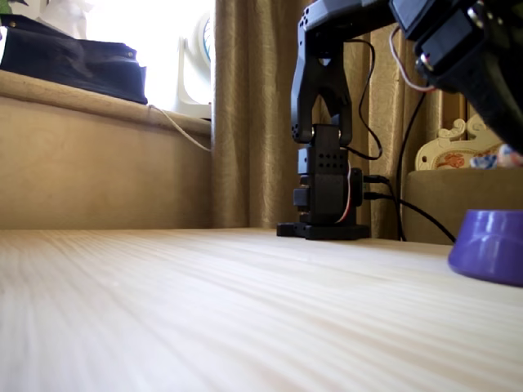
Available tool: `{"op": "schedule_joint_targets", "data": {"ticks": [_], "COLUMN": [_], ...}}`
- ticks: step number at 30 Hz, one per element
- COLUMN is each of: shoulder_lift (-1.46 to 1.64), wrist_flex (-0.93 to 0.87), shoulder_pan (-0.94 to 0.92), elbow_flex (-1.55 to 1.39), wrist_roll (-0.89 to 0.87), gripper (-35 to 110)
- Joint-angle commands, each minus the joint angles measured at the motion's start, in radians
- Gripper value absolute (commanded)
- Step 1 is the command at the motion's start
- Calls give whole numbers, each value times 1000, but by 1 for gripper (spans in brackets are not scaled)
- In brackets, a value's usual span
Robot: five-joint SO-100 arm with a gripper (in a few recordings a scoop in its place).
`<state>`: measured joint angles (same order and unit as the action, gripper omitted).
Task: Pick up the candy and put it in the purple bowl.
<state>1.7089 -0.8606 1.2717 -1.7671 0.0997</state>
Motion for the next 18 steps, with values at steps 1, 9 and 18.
{"op": "schedule_joint_targets", "data": {"ticks": [1,9,18], "shoulder_lift": [137,164,202], "wrist_flex": [-23,-44,-98], "shoulder_pan": [-5,-28,-204], "elbow_flex": [8,9,92], "wrist_roll": [28,43,91], "gripper": [13,19,-1]}}
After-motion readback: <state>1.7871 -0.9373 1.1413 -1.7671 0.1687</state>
